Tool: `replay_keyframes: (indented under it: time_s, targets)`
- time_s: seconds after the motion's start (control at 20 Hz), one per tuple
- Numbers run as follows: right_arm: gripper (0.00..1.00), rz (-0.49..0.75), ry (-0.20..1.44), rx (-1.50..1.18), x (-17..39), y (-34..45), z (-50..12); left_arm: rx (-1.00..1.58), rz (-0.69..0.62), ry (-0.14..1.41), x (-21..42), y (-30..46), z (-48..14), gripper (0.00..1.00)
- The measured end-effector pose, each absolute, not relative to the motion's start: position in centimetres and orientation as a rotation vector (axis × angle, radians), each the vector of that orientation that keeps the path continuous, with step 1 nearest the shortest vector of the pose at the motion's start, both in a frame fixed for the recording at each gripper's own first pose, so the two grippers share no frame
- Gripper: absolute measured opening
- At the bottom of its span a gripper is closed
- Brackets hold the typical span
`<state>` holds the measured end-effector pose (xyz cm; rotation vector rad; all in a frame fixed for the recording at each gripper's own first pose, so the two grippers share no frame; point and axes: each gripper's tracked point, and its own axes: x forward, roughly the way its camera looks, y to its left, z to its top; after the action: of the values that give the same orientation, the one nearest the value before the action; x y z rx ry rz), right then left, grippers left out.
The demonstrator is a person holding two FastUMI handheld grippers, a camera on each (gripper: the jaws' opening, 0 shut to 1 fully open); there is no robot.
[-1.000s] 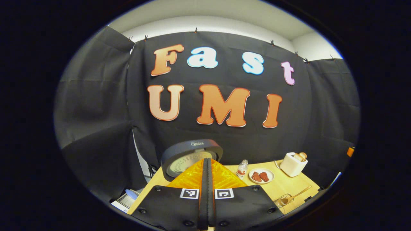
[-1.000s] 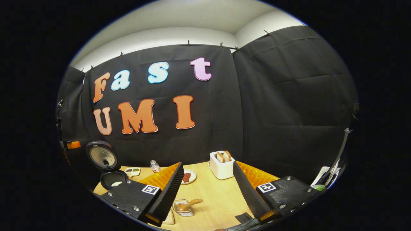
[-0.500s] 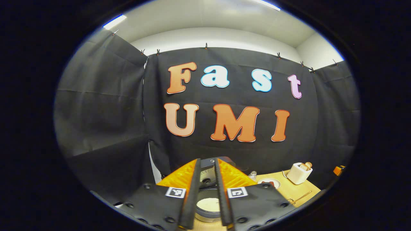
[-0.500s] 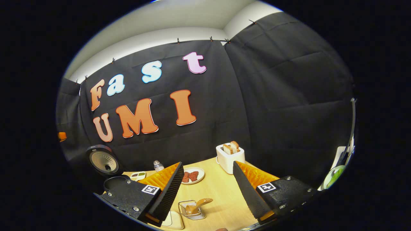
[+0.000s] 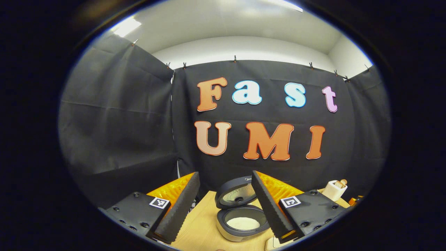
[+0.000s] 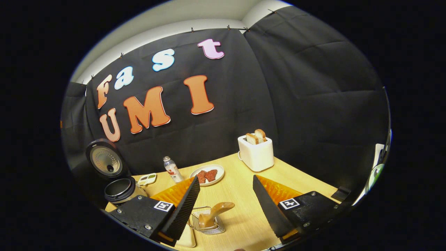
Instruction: Close the left gripper, press the button to open the rice cooker; take a wooden spoon from the chopstick holder with the right hand, scoop a spoonful of rice and pour it into the rice cooker, then put the wooden spoon back into the chopstick holder.
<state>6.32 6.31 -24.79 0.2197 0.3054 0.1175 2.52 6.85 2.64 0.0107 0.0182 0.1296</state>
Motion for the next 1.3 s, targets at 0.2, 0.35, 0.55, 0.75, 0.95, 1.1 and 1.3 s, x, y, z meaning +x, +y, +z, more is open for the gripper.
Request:
replay_keyframes:
  time_s: [0.2,0.35,0.55,0.75,0.95,1.1,1.3]
  targets:
    - [0.95,0.110,0.395,0.325,6.7,7.1,-28.5,0.037,0.190,0.004,1.1,9.2,3.1,0.97]
    - [0.95,0.104,0.445,0.435,6.5,8.1,-30.7,0.050,0.228,0.019,0.3,10.7,3.0,0.96]
    - [0.92,0.089,0.530,0.517,6.3,9.0,-33.5,0.088,0.286,0.036,0.0,12.0,2.0,0.96]
    - [0.74,0.097,0.569,0.627,6.5,10.0,-34.0,0.082,0.294,0.073,-0.1,12.7,0.4,1.00]
    - [0.49,0.113,0.578,0.701,6.9,10.7,-33.9,0.100,0.313,0.106,-1.4,13.9,-0.8,1.00]
    - [0.30,0.125,0.570,0.696,7.4,11.0,-33.8,0.109,0.344,0.110,-2.5,14.8,-1.1,0.98]
    - [0.21,0.145,0.581,0.653,7.8,11.7,-33.5,0.100,0.365,0.110,-3.3,15.3,-0.9,0.96]
